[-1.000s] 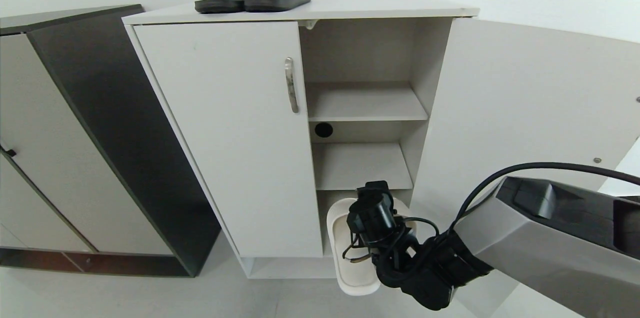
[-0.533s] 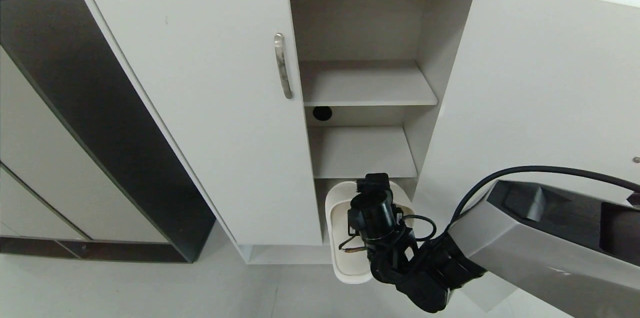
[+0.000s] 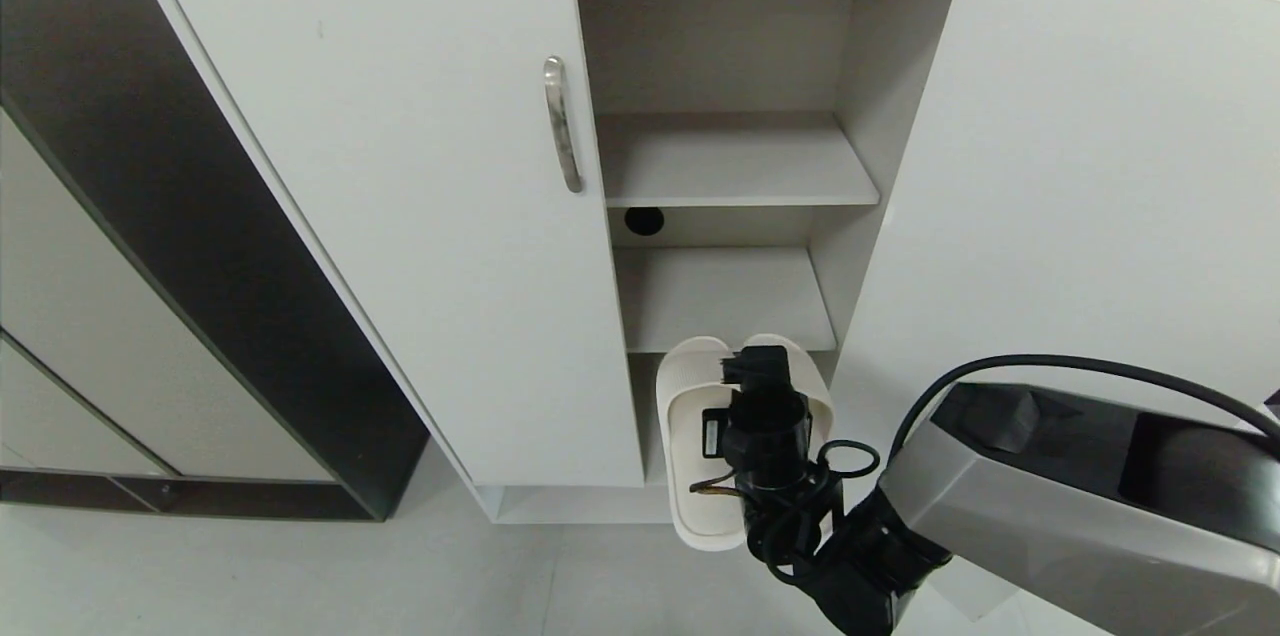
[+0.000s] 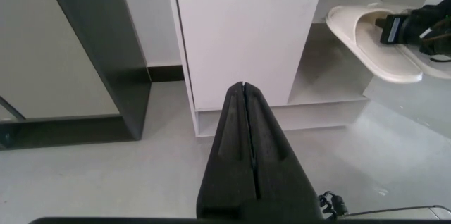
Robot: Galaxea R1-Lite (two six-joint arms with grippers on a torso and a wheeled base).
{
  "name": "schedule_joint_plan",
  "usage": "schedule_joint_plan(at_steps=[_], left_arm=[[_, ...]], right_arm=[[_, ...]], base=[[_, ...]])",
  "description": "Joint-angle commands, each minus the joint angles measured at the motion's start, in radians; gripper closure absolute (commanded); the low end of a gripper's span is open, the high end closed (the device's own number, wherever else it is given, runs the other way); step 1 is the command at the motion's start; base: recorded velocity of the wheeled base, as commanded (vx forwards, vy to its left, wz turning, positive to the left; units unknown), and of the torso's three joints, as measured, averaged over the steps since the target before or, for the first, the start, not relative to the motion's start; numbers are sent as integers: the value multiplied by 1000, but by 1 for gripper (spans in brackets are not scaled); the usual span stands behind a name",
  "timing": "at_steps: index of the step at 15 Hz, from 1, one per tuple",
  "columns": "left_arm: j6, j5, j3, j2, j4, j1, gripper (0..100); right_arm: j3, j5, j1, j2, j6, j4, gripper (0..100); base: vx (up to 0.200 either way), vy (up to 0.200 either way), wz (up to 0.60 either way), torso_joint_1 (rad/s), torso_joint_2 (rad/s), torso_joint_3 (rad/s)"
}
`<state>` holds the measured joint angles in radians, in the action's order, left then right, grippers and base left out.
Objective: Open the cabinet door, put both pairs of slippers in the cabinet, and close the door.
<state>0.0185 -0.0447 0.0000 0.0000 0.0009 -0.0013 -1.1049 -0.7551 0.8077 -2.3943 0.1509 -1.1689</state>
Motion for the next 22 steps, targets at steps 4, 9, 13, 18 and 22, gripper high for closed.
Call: schedule_joint_plan(at_steps=[4, 9, 13, 18, 22], left_arm=[[0, 0, 0, 2, 1, 0, 100], [-5, 0, 0, 2, 1, 0, 100], [-3, 0, 0, 2, 1, 0, 100], [-2, 0, 0, 2, 1, 0, 100], [-2, 0, 0, 2, 1, 0, 100]], right_arm=[[5, -4, -21, -36, -51, -64, 100], [5, -4, -22, -37, -51, -64, 100], [7, -4, -22, -37, -51, -66, 100], [5, -24, -108, -33, -100, -90, 100], [5, -23, -142, -33, -103, -90, 100]], base=[[0, 0, 0, 0, 0, 0], [120, 120, 0, 0, 0, 4], [200, 200, 0, 6, 4, 2], [0, 0, 0, 0, 0, 0], [0, 0, 0, 0, 0, 0]])
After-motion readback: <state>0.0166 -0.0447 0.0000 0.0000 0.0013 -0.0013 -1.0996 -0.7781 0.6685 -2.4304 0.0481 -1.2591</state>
